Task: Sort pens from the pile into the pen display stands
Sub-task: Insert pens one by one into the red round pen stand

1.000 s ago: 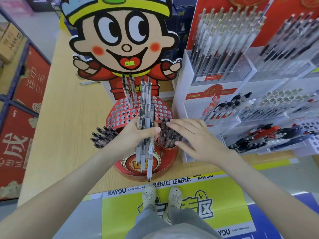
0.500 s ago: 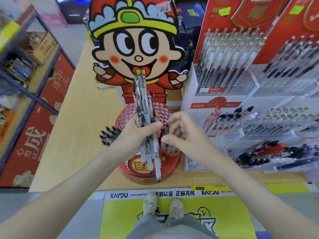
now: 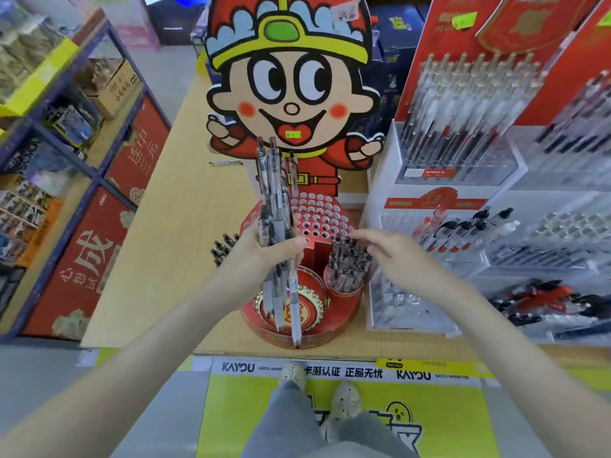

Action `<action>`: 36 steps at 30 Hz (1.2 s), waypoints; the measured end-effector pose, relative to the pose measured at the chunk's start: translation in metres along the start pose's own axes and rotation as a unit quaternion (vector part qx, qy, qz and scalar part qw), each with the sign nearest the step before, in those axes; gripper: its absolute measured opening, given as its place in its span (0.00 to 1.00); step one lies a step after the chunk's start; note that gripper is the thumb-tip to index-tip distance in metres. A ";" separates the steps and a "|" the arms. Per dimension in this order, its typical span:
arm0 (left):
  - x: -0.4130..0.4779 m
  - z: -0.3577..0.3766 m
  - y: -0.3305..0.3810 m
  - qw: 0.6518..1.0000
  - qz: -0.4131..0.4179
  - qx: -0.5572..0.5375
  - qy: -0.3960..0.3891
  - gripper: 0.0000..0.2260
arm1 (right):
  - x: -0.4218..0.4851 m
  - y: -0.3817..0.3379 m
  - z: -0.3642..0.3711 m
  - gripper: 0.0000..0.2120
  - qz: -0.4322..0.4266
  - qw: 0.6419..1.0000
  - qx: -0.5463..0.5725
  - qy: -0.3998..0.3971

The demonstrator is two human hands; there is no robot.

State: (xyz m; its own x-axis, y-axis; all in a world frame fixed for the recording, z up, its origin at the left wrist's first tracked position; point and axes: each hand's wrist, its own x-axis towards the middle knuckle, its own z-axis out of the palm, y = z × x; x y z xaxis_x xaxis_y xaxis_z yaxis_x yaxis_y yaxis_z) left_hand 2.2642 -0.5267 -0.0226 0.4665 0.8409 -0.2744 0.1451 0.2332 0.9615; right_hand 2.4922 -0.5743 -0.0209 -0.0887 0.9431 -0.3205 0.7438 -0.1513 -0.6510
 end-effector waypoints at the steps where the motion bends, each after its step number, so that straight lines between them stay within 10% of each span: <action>1: 0.002 -0.001 0.000 1.000 -0.001 0.004 -0.010 0.15 | 0.001 0.001 0.001 0.20 0.004 1.000 0.001 0.008; 20: 0.054 0.001 0.005 0.988 -0.008 0.004 -0.152 0.09 | 0.011 -0.021 0.006 0.08 -0.002 0.959 0.214 0.186; 25: 0.053 0.017 0.019 0.992 -0.006 -0.088 -0.090 0.03 | 0.019 -0.057 0.012 0.27 -0.012 0.988 0.139 0.072; 36: 0.043 0.004 0.030 0.997 -0.020 -0.067 -0.016 0.15 | 0.020 -0.064 -0.012 0.22 -0.035 0.992 0.123 0.009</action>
State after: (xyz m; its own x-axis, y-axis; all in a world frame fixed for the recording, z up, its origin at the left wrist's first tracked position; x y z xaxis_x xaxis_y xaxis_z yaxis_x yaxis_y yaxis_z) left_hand 2.2925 -0.4855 -0.0059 0.4899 0.8143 -0.3113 0.0471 0.3318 0.9422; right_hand 2.4504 -0.5423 0.0229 -0.1201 0.9588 -0.2573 0.5522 -0.1508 -0.8199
